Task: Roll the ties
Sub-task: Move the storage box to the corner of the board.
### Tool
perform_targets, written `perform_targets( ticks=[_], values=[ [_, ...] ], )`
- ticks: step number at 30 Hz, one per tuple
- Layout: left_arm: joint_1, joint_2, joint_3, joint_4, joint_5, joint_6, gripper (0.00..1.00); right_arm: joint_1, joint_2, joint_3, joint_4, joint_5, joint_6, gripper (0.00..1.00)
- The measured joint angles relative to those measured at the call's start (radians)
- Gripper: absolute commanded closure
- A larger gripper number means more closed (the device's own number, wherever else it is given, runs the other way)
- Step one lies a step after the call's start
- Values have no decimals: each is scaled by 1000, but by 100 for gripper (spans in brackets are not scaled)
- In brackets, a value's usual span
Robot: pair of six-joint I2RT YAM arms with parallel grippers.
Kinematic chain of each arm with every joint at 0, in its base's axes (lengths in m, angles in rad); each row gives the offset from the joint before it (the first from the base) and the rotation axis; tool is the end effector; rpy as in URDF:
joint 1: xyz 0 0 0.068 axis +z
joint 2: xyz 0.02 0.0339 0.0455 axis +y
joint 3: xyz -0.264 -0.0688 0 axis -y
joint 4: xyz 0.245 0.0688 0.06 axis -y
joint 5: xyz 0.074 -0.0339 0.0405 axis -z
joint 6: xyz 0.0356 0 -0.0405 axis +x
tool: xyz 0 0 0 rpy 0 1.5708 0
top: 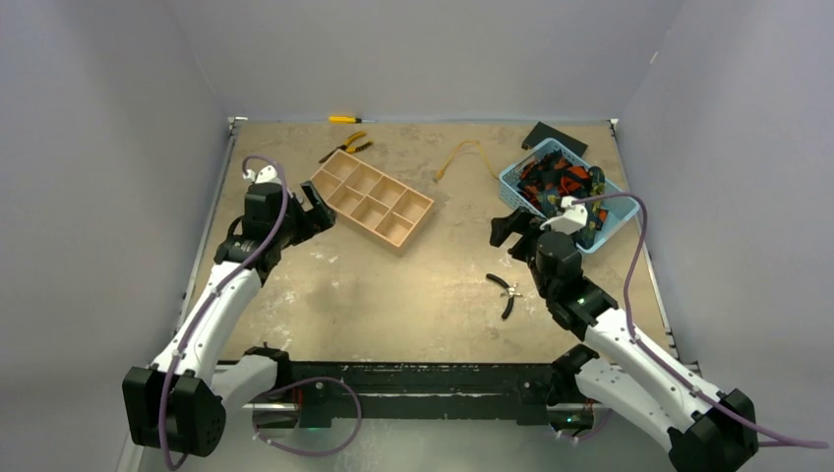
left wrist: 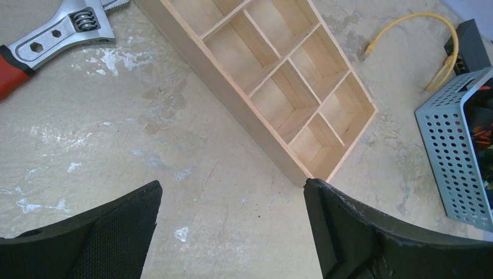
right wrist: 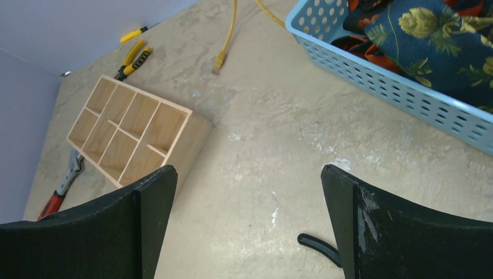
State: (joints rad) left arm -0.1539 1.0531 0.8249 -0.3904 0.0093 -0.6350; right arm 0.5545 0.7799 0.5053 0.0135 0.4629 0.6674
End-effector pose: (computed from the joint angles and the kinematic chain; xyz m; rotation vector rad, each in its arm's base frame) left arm 0.2281 -0.0357 0.2824 -0.5252 2.1633 -0.4507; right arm 0.1671 0.0848 0.2631 0.4261 1.7759 0.4447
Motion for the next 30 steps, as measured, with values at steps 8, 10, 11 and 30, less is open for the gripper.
perform_targets(
  ticks=[8,10,11,30],
  values=[
    [-6,-92,-28,28,4,12,1,0,19,60,-8,18,-58,4],
    [-17,-97,-29,32,-2,18,1,0,37,80,-38,30,-51,5],
    [-25,-95,-28,32,-10,19,1,0,55,100,-59,44,-42,5],
    [-124,-83,-101,82,-92,-71,1,-372,360,401,-187,32,97,8]
  ],
)
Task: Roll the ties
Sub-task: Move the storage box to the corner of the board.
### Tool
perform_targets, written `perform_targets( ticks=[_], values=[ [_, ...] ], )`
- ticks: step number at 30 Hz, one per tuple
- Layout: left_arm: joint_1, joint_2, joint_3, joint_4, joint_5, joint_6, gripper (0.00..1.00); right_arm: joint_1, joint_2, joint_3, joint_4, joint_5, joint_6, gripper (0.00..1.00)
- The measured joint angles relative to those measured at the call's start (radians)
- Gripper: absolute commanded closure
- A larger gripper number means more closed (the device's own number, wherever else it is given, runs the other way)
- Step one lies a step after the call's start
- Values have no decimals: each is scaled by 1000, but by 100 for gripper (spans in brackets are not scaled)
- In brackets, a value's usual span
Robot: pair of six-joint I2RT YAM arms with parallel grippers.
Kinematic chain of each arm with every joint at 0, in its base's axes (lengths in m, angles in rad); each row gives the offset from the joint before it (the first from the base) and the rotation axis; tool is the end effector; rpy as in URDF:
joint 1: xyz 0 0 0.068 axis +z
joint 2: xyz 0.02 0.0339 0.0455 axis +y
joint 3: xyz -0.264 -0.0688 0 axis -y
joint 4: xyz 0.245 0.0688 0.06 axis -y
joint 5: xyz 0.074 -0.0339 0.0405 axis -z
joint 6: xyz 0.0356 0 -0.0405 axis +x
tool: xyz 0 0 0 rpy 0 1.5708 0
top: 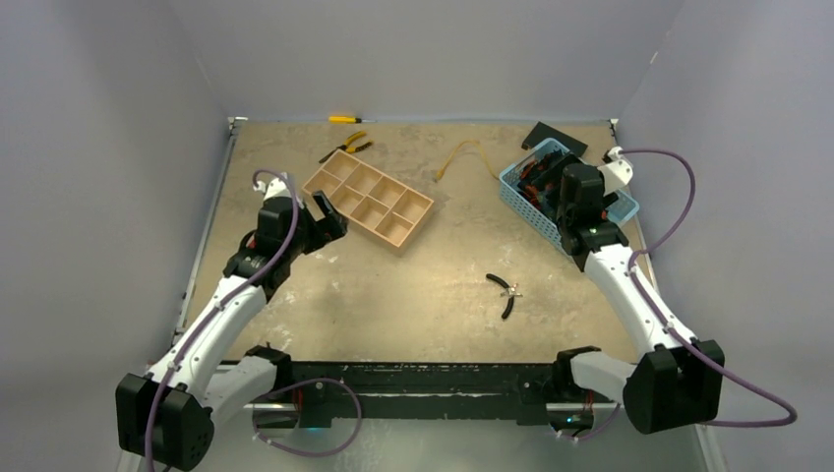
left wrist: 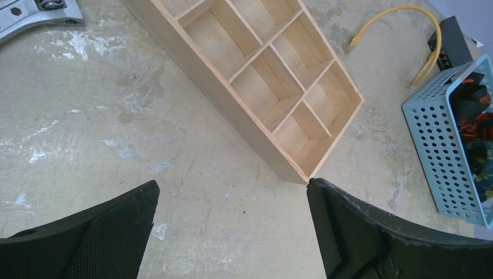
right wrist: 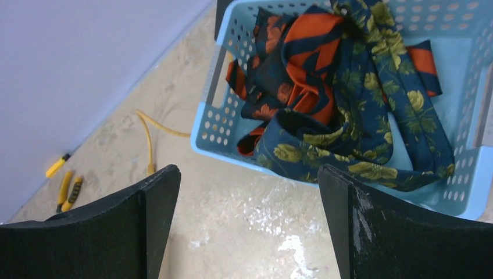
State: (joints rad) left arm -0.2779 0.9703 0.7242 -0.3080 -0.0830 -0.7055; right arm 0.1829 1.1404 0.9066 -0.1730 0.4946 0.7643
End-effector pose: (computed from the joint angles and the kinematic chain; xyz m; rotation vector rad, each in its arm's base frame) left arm 0.2087 -0.0565 0.2722 -0.5076 2.1023 -0.4896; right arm 0.2576 0.0305 0.3134 0.8484 1.7326 0.1436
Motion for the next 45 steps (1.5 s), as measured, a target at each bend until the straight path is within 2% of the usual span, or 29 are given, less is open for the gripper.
perform_targets(
  ticks=[5,10,15,18,25,29,33,34,40,45],
  values=[
    [0,57,-21,29,3,-66,3,-4,-47,-89,37,-47,-13,8],
    [0,269,-28,109,20,-148,7,-3,-107,-136,39,-113,-16,9],
    [0,517,95,110,-17,-201,12,2,-181,-168,34,-176,-17,9],
    [0,592,169,110,-65,-244,14,5,-238,-178,27,-204,-20,9],
    [-1,720,277,144,-114,-332,36,6,-329,-196,15,-273,-20,8],
    [-21,800,293,187,-107,-402,61,6,-329,-196,2,-306,-21,8],
    [-39,832,297,199,-114,-468,95,6,-332,-185,-16,-330,-22,8],
    [-39,832,299,200,-117,-488,100,6,-333,-179,-21,-332,-23,8],
    [-46,872,316,267,-133,-601,100,6,-359,-153,-40,-336,-24,8],
    [-46,919,401,207,-177,-681,100,7,-368,-153,-61,-351,-24,8]
  ],
)
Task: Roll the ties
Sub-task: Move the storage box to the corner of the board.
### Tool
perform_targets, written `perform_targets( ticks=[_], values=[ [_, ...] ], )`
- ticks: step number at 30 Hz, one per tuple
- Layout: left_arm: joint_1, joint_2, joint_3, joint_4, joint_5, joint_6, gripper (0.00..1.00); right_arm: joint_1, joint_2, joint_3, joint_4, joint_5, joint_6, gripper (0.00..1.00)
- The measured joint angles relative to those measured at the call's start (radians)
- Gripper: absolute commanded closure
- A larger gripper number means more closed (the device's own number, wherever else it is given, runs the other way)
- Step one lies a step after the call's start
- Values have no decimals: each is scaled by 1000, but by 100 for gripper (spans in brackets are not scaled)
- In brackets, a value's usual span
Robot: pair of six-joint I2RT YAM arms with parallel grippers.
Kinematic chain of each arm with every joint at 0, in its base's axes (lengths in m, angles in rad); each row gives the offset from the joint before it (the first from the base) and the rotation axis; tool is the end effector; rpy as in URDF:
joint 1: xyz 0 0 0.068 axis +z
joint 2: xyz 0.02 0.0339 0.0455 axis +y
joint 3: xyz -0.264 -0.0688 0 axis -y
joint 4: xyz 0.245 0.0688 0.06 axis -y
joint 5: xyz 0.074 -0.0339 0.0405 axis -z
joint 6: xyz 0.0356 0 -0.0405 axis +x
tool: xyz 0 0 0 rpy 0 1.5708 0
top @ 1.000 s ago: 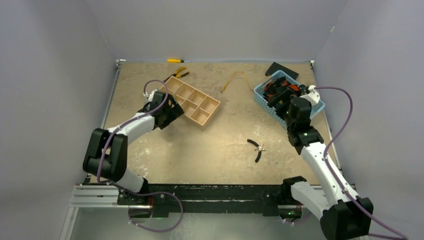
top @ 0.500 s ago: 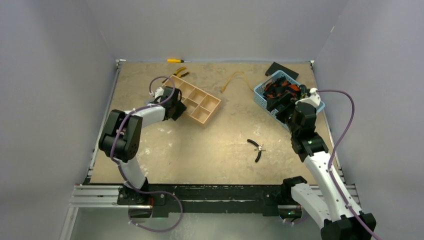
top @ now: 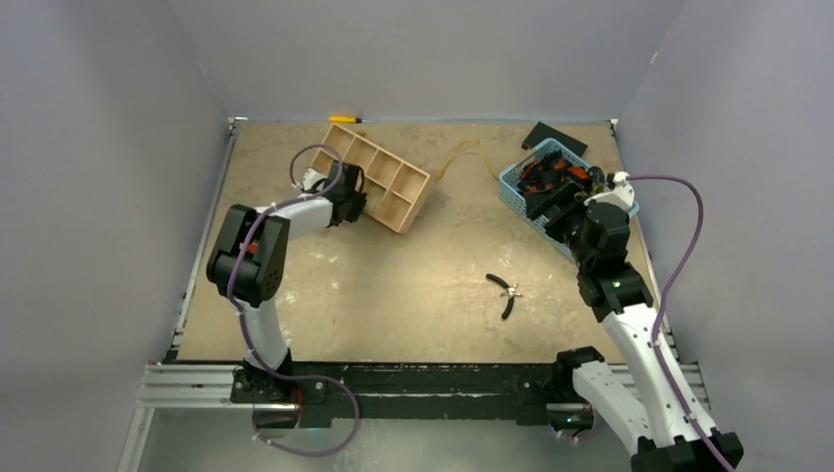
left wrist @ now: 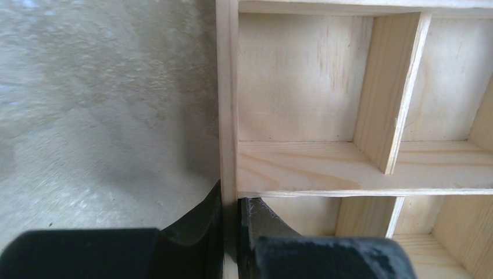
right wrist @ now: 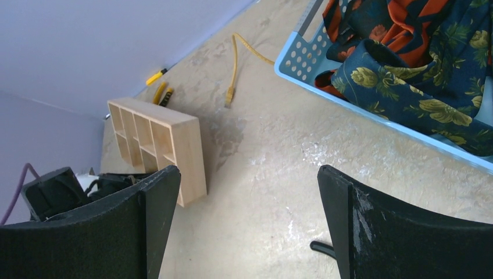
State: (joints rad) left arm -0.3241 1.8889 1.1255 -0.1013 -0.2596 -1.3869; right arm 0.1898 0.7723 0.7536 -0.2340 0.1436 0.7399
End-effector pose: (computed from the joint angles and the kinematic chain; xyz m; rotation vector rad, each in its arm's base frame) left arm 0.3739 -0.1160 0.1557 -1.3429 2.0521 -0.4717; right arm 0.1804 0.0295 0.3258 0.6016 1.7523 0.5234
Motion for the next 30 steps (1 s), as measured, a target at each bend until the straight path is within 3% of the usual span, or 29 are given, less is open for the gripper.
perform_targets(
  ticks=[8,14,21,30],
  values=[
    [2,-54,59,-322,-148,-189,100,20,-1,9,-13,-9,0,7],
    [13,-50,211,-579,-233,-336,100,31,-3,9,-14,-16,1,7],
    [23,144,476,-703,-263,-420,100,58,-9,9,-28,-31,2,7],
    [44,231,500,-752,-280,-455,100,92,-8,15,-42,-22,1,6]
  ],
)
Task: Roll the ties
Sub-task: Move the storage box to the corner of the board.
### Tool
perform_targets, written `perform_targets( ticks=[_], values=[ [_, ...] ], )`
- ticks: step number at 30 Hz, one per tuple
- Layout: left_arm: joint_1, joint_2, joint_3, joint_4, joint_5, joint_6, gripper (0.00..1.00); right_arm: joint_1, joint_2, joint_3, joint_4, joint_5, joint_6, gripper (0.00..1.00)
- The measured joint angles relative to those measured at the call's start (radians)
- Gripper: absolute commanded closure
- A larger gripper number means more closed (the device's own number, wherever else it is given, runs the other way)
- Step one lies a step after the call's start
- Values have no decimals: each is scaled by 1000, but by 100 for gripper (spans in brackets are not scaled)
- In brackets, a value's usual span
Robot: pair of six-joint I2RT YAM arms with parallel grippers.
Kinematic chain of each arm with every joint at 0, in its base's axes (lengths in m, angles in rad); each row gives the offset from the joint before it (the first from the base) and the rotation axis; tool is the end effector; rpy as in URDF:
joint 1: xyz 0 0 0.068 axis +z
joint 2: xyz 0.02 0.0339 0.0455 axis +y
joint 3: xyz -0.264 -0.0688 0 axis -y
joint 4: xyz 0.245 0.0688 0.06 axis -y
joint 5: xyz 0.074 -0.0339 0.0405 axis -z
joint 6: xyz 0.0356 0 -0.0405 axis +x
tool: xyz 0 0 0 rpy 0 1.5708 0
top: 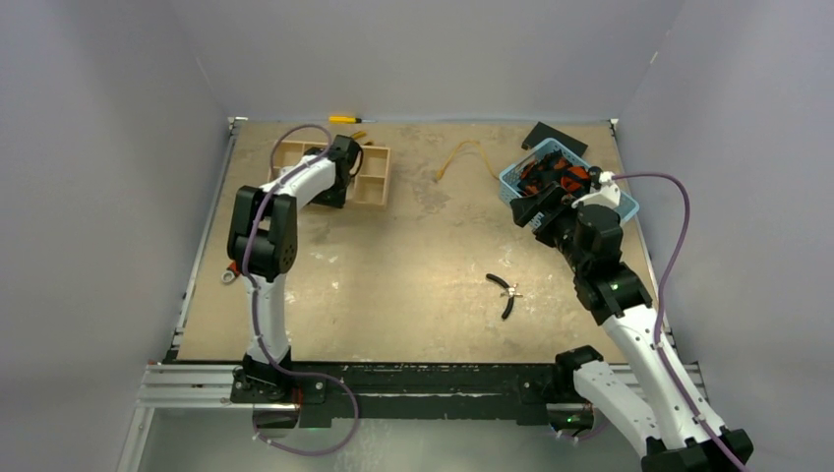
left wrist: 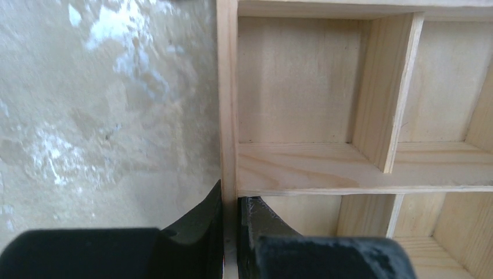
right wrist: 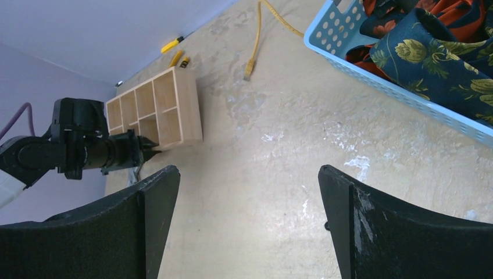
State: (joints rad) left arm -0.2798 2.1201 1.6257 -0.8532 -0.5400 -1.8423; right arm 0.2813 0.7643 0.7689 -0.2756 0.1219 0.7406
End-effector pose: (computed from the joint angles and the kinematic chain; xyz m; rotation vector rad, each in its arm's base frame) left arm 0.4136 -0.0998 0.1733 -1.8614 1.7640 0.0954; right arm 0.1736 0.0457 0.3281 0.5130 1.8113 0.5988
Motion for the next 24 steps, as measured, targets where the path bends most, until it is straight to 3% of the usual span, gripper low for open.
perform_targets(
  ticks=[6,11,14,18,24],
  values=[
    [89,4,2,8,-8,28,97,6,0,0,-1,13,0,6],
    [154,44,50,38,-7,101,46,6,0,2,-2,18,0,5],
    [173,54,47,83,-1,153,29,6,0,2,-2,19,0,3],
    [177,16,-6,162,31,227,20,6,5,16,-8,22,0,2],
    [177,-92,-103,219,84,380,18,6,8,53,-10,37,0,3]
  ],
)
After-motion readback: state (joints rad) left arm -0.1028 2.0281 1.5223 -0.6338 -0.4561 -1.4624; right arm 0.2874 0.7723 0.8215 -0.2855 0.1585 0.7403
